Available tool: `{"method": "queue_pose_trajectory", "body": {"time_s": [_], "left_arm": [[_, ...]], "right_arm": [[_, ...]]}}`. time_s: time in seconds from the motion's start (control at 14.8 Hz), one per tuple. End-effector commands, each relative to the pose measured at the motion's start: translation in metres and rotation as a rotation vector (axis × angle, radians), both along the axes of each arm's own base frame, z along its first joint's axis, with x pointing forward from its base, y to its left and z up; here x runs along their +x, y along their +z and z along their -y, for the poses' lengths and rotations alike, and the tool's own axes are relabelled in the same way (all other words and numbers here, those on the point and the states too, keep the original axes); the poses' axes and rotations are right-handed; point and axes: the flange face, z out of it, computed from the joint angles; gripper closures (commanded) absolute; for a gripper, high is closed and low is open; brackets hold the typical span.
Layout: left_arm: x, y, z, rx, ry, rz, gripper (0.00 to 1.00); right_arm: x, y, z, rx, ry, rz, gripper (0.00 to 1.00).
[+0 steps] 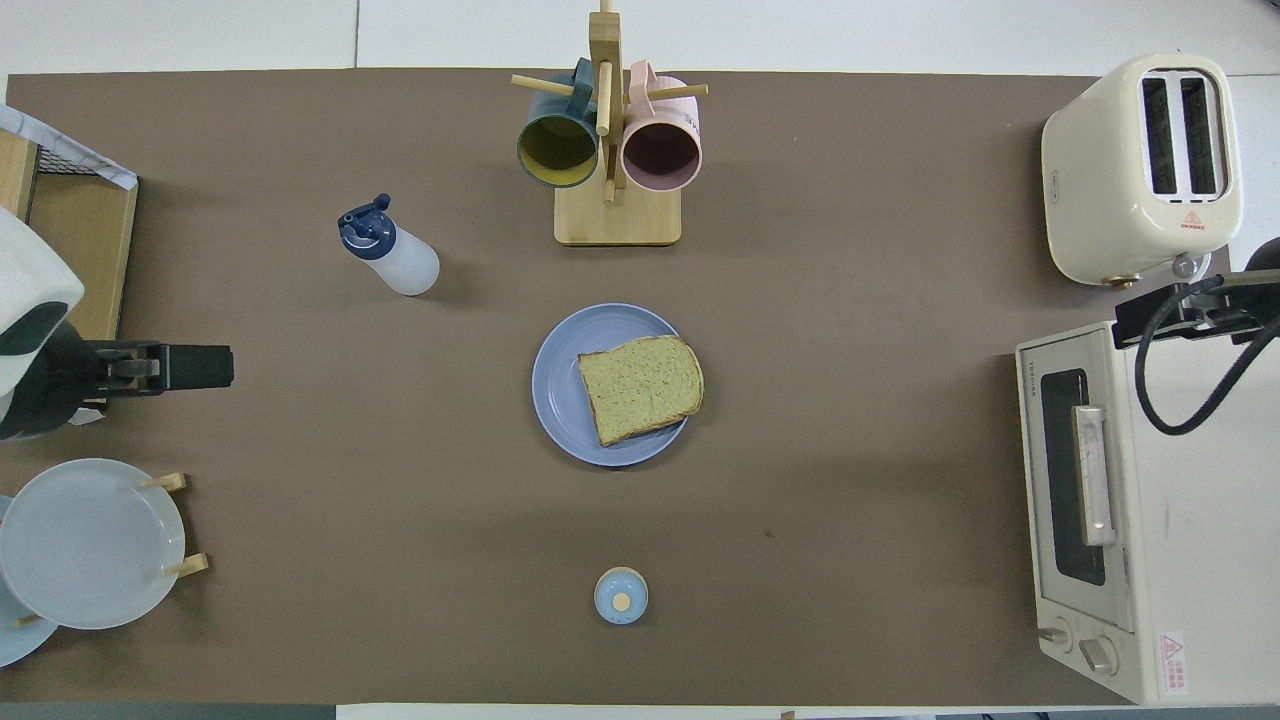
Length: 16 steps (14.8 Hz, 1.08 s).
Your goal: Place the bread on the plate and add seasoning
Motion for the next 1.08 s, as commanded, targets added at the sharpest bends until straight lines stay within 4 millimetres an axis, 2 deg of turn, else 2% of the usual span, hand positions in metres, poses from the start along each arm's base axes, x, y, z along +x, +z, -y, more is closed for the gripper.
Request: {"method": "queue_pose_trajectory", "body": {"time_s": [0.0,0.2,0.41,0.61,0.68,0.81,1.02], "left_arm": [[0.002,0.006,-0.028,-0.012,0.004,-0.098,0.00],[-0.002,0.004,-0.038,-0.005,0.009,-0.146,0.00],[0.002,0.004,-0.053,-0.008,0.044,-0.133,0.00],[0.010,0.011,-0.080,-0.001,0.112,-0.102,0.00],[0.020,0.011,-0.063,0.026,0.103,-0.102,0.00],[0.030,0.034,-0.053,0.036,0.120,-0.067,0.00],[0.050,0.029,-0.048,0.048,0.122,-0.099,0.00]], "right_arm": [[-0.004,0.001,0.002,0.014,0.018,-0.007,0.00],[-0.004,0.001,0.002,0.014,0.018,-0.007,0.00],[-0.004,0.001,0.002,0.014,0.018,-0.007,0.00],[-0.004,0.001,0.002,0.014,0.018,-0.007,0.00],[-0.004,0.001,0.002,0.014,0.018,-0.007,0.00],[-0.004,0.001,0.002,0.014,0.018,-0.007,0.00],[-0.004,0.001,0.002,0.014,0.018,-0.007,0.00]]}}
